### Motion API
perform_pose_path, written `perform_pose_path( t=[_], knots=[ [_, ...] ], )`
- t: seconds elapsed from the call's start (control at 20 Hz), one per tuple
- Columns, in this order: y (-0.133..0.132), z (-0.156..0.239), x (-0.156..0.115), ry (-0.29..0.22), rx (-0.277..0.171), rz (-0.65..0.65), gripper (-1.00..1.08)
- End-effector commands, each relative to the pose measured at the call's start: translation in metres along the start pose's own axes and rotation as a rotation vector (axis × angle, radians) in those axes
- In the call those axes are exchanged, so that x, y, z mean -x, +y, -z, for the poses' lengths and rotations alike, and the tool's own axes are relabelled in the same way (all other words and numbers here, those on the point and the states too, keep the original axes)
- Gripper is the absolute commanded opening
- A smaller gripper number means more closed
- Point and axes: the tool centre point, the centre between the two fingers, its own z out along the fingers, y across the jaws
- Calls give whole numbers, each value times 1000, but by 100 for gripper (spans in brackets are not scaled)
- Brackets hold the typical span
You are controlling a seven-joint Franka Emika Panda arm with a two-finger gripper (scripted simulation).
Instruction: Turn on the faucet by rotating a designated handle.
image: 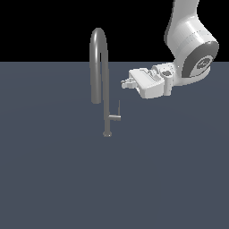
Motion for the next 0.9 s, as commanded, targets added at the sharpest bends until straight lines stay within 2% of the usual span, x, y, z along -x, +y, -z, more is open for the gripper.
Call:
perform_pose_path(
  t=[0.0, 0.2, 0.45, 0.65, 0.85],
  knots=[
    [0, -5, -17, -45, -50, -50, -100],
    [2, -13, -39, -99, -109, -111, -100],
    [4, -21, -56, -145, -160, -163, -100],
    [6, -25, -62, -164, -179, -183, -100],
    [6, -25, -63, -165, -180, -184, -100]
  ],
)
